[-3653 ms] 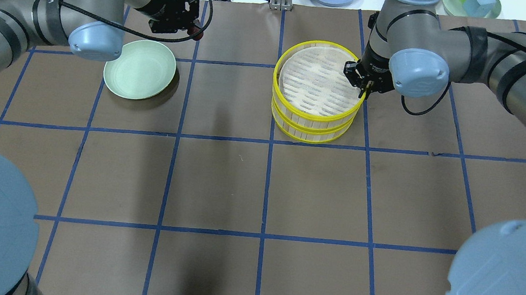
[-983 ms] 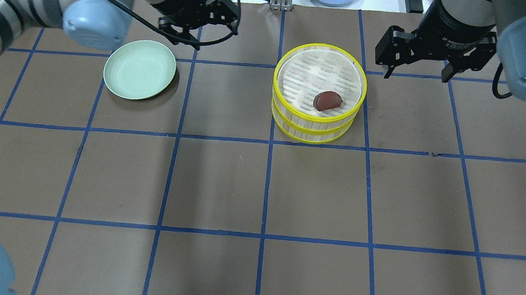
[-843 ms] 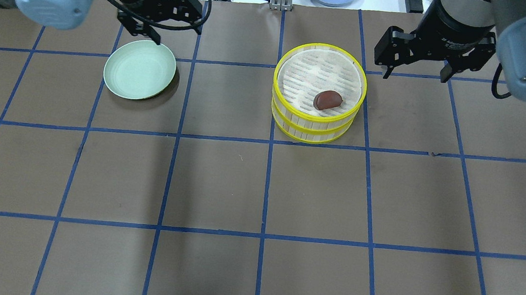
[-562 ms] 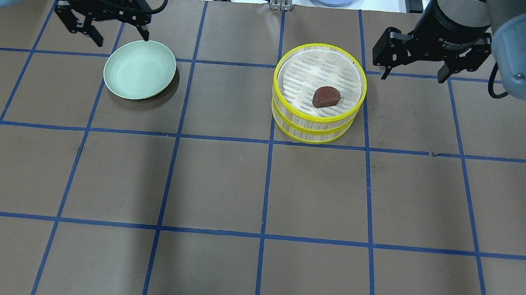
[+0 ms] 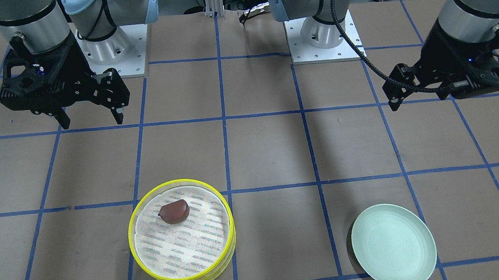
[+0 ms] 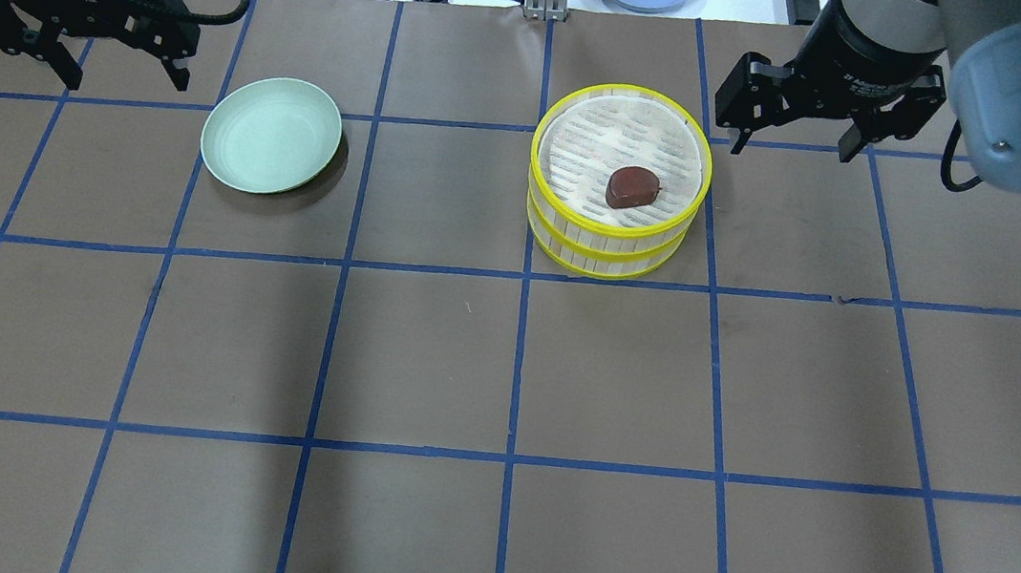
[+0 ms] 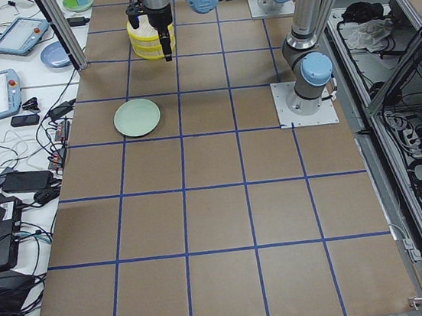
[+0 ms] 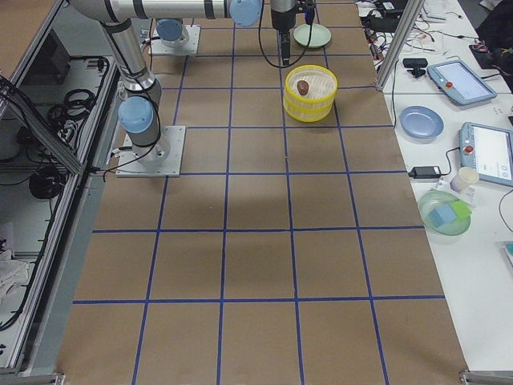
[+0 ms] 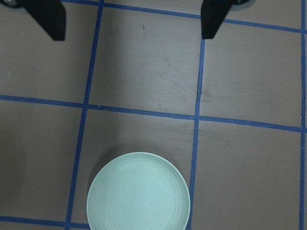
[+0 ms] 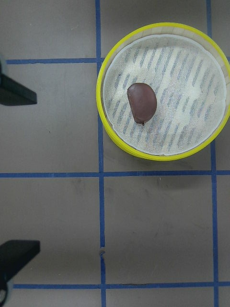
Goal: Stack buns with steamer
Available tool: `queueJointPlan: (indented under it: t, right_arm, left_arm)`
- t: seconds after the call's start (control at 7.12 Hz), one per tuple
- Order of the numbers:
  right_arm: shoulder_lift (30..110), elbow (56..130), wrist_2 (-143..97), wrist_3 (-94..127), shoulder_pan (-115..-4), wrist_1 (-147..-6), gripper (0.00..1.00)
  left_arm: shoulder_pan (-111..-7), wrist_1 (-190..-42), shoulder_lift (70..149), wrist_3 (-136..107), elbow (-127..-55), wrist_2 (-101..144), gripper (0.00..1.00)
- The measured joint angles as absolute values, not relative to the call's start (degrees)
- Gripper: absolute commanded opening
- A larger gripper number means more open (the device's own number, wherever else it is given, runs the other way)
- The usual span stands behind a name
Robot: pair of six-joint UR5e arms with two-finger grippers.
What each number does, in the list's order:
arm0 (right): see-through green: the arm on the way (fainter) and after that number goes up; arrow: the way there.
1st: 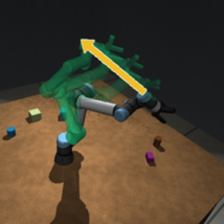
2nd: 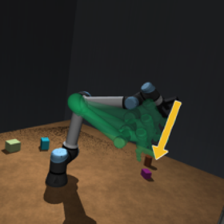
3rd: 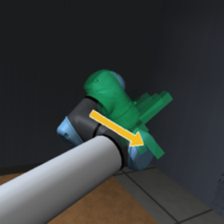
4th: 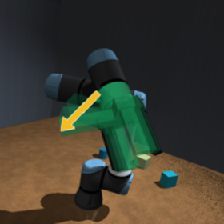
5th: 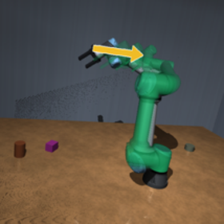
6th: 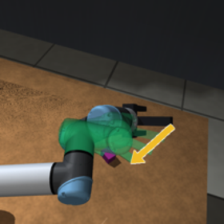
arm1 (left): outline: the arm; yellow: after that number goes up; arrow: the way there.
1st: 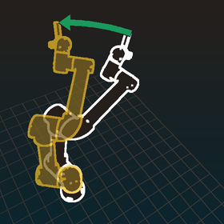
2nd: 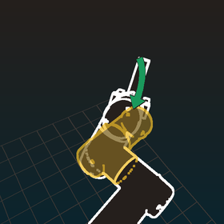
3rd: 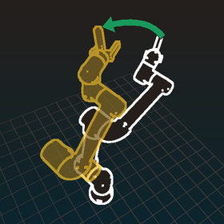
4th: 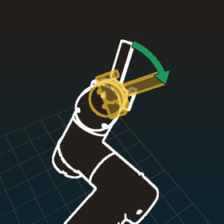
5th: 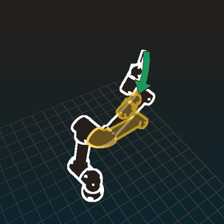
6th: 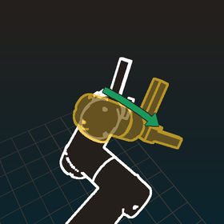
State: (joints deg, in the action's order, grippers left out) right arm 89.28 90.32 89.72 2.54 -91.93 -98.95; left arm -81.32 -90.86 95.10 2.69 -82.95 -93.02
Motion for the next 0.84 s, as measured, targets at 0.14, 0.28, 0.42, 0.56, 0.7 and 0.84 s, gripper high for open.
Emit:
queueJointPlan:
  t: [0.14, 0.28, 0.42, 0.56, 0.7, 0.84]
  right_arm:
    - [89.3, 90.3, 89.7, 2.6, -92.0, -98.9, 1.0]
    - [89.2, 90.3, 89.7, 2.6, -92.0, -99.0, 1.0]
    - [89.2, 90.3, 89.7, 2.6, -92.0, -99.1, 1.0]
    - [89.2, 90.3, 89.7, 2.6, -92.0, -99.1, 1.0]
    - [89.2, 90.3, 89.7, 2.6, -92.0, -99.1, 1.0]
    - [89.2, 90.3, 89.7, 2.5, -92.0, -99.1, 1.0]
  left_arm:
    - [-82.7, -90.7, 94.9, 2.7, -83.1, -91.8, 1.0]
    - [-84.2, -90.5, 94.6, 2.6, -83.4, -91.2, 1.0]
    - [-85.4, -90.5, 94.2, 2.4, -83.7, -90.9, 1.0]
    - [-86.2, -90.5, 93.8, 2.2, -83.9, -90.6, 1.0]
    - [-86.8, -90.4, 93.3, 2.1, -84.3, -90.4, 1.0]
    - [-87.5, -90.4, 92.9, 2.0, -85.1, -90.3, 1.0]
